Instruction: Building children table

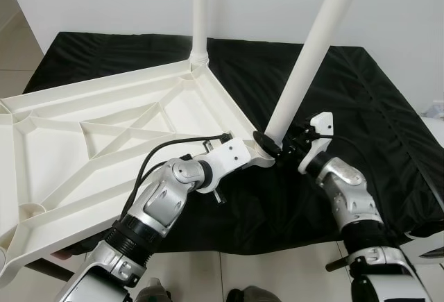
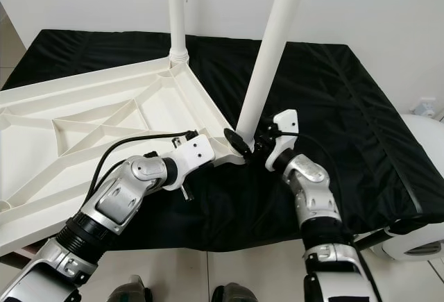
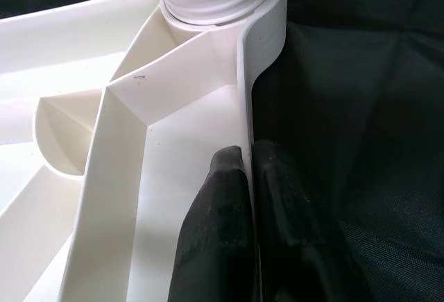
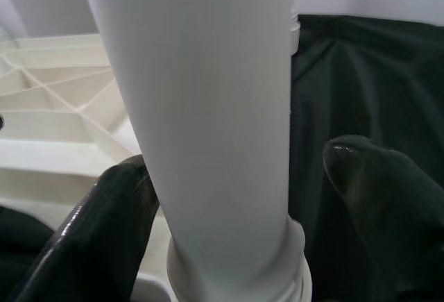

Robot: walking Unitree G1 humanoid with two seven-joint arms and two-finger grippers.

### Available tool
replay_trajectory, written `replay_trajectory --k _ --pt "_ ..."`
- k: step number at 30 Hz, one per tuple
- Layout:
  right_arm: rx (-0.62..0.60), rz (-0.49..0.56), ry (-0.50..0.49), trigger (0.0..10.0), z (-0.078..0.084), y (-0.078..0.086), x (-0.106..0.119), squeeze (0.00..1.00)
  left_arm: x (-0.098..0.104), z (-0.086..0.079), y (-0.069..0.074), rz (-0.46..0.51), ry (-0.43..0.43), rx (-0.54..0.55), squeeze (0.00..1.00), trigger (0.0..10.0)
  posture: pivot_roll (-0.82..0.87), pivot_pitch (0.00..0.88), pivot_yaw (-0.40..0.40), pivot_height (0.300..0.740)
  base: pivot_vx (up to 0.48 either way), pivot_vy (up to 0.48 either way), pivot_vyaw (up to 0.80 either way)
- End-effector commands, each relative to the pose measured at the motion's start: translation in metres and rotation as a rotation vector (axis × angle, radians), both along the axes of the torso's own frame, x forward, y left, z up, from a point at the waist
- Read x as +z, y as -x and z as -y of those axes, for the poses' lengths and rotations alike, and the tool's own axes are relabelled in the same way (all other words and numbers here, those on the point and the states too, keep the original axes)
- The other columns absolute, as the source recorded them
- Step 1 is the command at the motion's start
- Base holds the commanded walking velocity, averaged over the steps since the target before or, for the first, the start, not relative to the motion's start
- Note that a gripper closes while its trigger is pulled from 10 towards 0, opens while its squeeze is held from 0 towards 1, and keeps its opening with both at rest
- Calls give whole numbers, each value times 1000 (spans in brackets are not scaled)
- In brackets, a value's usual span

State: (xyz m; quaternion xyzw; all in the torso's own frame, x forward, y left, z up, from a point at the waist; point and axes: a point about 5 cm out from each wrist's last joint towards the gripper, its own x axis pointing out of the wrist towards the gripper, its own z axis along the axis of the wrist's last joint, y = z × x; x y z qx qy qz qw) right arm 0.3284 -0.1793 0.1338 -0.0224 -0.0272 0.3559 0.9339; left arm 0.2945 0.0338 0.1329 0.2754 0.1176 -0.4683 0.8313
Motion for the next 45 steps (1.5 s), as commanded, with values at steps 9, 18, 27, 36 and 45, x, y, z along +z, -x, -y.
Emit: replay_trajectory --k 9,18,27,36,45 --pt "45 -43 46 10000 23 -12 2 0 12 10 2 52 35 -35 0 10000 -1 0 -62 740 0 0 0" --pt "61 7 51 10000 18 -19 9 0 12 11 1 52 37 -37 0 10000 -3 0 -60 740 0 0 0" --pt "117 13 56 9412 7 -20 8 0 13 12 1 55 38 -35 0 10000 -1 0 -61 740 0 0 0" --pt "147 -7 85 0 3 -21 1 0 13 10 1 56 38 -31 0 10000 7 0 -67 740 0 0 0" --pt "140 -26 95 0 11 -19 0 0 12 9 3 53 35 -33 0 10000 4 0 -67 740 0 0 0"
